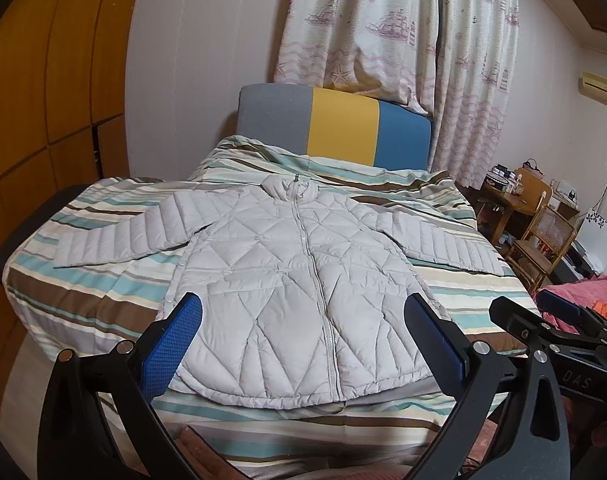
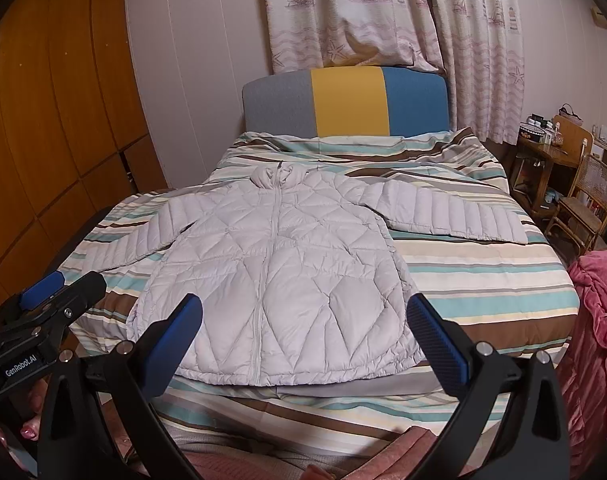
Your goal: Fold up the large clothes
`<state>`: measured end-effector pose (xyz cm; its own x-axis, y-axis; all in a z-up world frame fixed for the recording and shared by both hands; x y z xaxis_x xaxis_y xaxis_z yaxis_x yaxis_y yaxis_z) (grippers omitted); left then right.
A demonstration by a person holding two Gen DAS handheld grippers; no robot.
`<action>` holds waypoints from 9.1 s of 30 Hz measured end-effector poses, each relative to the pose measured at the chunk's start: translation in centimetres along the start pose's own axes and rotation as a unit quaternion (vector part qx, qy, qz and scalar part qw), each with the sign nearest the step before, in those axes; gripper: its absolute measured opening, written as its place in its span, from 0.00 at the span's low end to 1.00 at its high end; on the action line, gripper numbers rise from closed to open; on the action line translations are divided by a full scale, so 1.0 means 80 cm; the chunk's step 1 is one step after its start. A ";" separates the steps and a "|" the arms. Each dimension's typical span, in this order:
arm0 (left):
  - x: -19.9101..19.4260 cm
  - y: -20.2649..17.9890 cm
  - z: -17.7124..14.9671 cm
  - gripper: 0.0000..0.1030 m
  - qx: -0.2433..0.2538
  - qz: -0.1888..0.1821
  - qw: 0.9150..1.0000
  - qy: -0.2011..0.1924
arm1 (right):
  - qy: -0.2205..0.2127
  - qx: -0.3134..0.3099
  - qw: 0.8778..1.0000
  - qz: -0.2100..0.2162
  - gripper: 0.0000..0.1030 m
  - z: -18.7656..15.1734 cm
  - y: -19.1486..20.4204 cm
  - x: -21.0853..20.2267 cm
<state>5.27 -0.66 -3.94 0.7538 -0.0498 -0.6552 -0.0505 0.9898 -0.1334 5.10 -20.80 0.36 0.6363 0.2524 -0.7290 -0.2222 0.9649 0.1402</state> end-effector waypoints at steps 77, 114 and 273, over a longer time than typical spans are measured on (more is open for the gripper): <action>0.044 -0.002 -0.026 0.97 -0.012 -0.015 0.997 0.076 | 0.067 0.043 0.996 0.031 0.98 -0.004 -0.040 0.064; 0.426 0.258 0.106 0.97 -0.070 0.254 0.955 0.134 | 0.039 0.374 0.897 -0.231 0.74 0.110 -0.566 0.391; 0.537 0.140 0.157 0.97 -0.057 0.124 0.977 0.161 | 0.071 0.071 0.993 -0.064 0.31 0.214 -0.201 0.609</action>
<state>45.33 9.97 -24.27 0.4648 0.1312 -0.8756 -0.2919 0.9564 -0.0116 52.34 -22.81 -25.92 0.5398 0.1232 -0.8327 -0.0322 0.9915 0.1258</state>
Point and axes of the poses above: each gripper's, at about its wrist camera, not at the fingertips, and x roughly the way its jaws point, y to its left, z to its top, the point moved 6 cm from there along x, roughly the way its jaws point, and after that the axes turned 9 degrees about y, right-handed, at the moved point
